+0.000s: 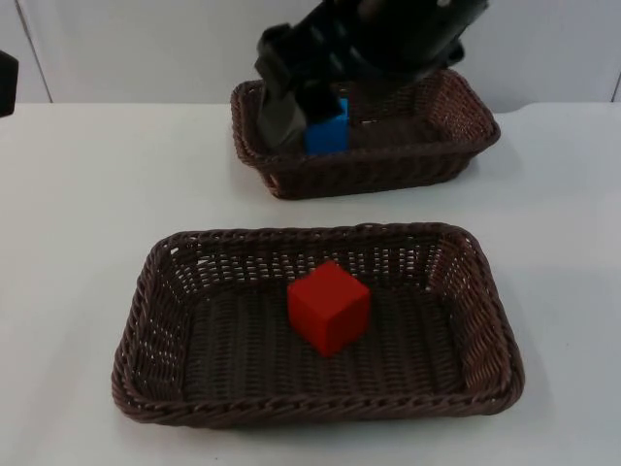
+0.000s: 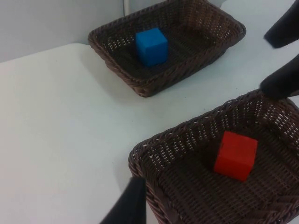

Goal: Pick up one cube with the left hand and place it into the upper basket. Pick up one cube with the right hand and place it into the lower basket.

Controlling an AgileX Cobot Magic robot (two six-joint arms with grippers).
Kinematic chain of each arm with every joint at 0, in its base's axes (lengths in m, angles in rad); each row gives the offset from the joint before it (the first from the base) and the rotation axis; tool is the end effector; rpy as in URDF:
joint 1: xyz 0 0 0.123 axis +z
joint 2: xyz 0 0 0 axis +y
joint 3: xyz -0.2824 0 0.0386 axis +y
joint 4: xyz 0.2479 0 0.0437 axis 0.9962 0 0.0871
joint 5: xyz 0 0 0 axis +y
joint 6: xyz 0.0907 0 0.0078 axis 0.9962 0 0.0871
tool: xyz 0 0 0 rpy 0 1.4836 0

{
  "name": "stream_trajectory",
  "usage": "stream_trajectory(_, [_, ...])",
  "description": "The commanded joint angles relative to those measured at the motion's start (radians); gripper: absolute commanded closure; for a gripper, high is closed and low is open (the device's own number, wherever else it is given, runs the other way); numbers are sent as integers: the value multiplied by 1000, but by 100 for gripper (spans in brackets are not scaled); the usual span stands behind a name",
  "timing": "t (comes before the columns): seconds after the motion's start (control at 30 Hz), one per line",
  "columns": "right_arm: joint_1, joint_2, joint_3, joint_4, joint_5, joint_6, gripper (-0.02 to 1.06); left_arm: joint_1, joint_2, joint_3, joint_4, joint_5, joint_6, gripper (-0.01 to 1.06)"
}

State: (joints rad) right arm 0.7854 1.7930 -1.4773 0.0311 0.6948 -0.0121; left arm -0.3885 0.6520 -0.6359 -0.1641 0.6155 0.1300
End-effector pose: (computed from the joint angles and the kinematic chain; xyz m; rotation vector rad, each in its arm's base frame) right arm 0.2843 0.2869 0.2819 -0.9620 2.3394 0.3528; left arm 0.1127 -0.0554 0.3182 0.4612 2.0734 -0.3337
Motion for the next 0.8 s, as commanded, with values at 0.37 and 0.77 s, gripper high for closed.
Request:
stream_trajectory(0.37, [6,-167,168,-5,-51,-12,21,-2,-52,4,32,-9,-7,8])
stream_trajectory(0.77, [6,-340,345,-3,-92,-12,21,-2,-175,4,73,32,-7,8])
